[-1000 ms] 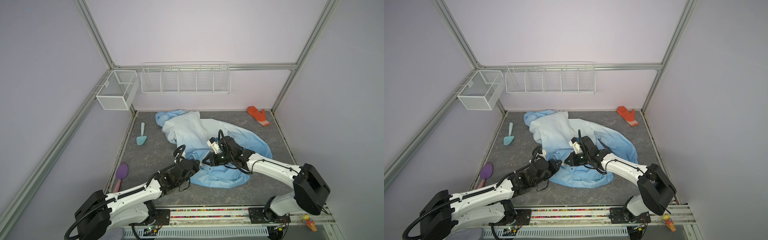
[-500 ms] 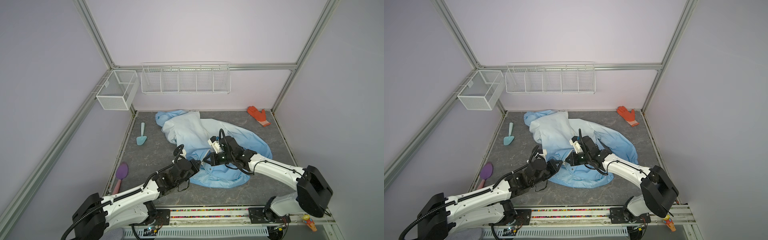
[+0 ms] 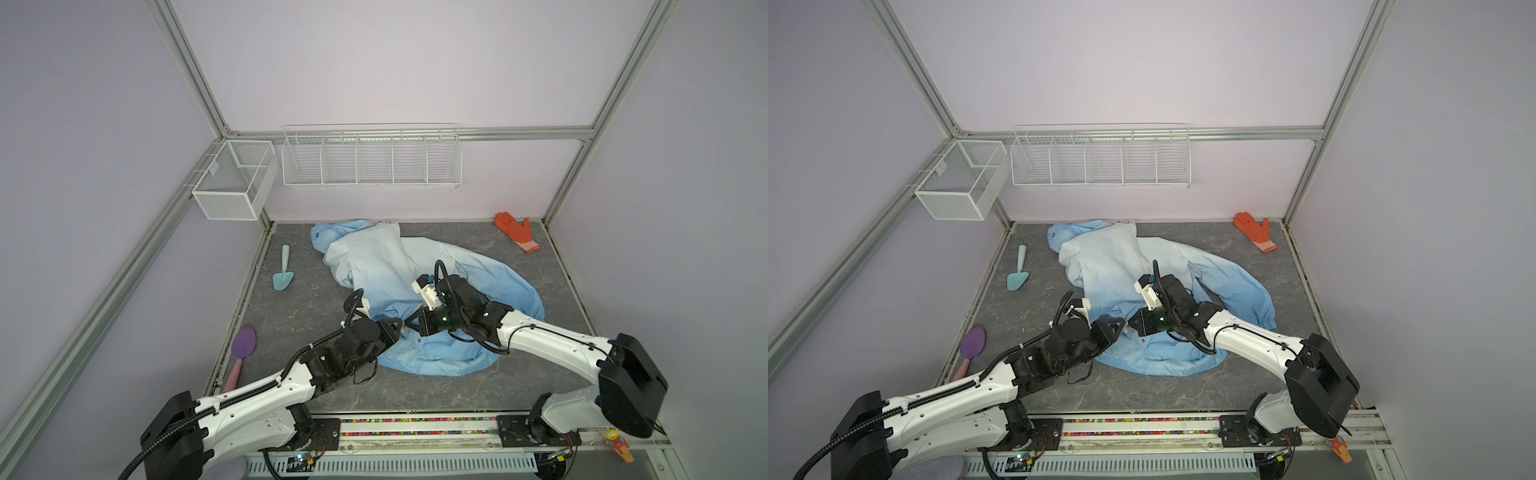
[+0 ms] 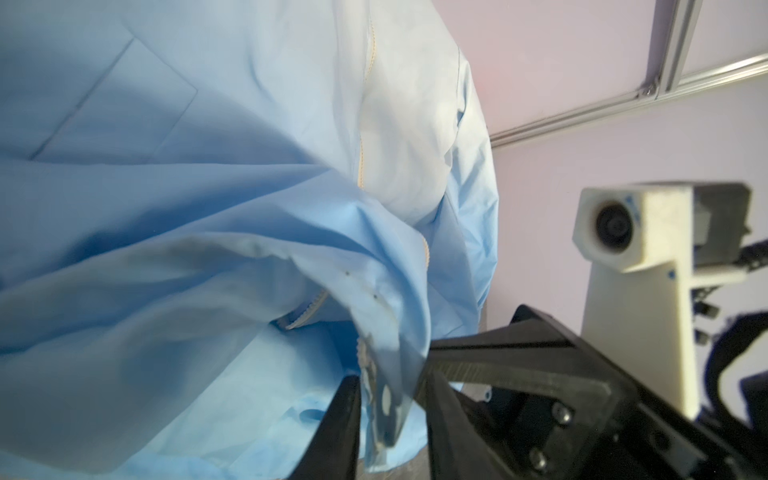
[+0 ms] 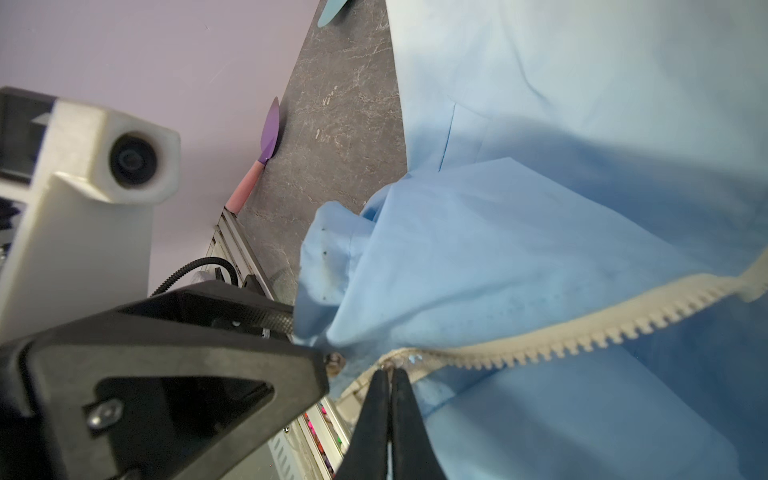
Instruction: Zip up the jacket
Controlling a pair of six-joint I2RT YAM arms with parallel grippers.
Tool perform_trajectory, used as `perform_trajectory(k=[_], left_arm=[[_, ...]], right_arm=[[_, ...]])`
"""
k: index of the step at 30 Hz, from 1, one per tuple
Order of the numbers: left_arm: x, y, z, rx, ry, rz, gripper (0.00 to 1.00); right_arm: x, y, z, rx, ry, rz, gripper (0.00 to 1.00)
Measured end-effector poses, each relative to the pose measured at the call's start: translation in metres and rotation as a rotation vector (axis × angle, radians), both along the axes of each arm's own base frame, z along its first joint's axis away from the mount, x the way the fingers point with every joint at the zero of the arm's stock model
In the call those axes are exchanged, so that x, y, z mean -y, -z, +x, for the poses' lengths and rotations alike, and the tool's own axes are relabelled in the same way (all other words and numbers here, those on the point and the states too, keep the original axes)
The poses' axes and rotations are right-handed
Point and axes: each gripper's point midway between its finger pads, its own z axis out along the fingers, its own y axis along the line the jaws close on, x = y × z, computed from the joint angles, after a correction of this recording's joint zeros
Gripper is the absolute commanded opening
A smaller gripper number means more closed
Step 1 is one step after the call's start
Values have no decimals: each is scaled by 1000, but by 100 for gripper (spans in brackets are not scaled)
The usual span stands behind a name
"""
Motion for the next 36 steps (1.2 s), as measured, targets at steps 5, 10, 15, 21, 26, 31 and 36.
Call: perform_trajectory(k=[5, 10, 15, 21, 26, 31, 36], left_arm=[[1, 0, 0, -12, -7, -15, 33], [1, 3, 0, -26, -15, -25, 32], [-3, 15, -2, -51, -24, -16, 35], [-5, 21, -2, -63, -41, -23, 41], [-5, 18, 0, -54, -56, -47, 41], [-2, 17, 5, -42, -72, -64, 38], [1, 16, 9, -35, -80, -77, 27]], right_arm=[[-2, 0, -3, -18, 5, 5, 7], [-3, -1, -3, -42, 25, 15, 7], [-4, -3, -2, -60, 40, 30, 7], [-5, -4, -2, -71, 47, 41, 7], [-6, -5, -3, -76, 43, 51, 7], [-6, -4, -4, -83, 49, 49, 7], [-6, -2, -5, -91, 48, 48, 7]])
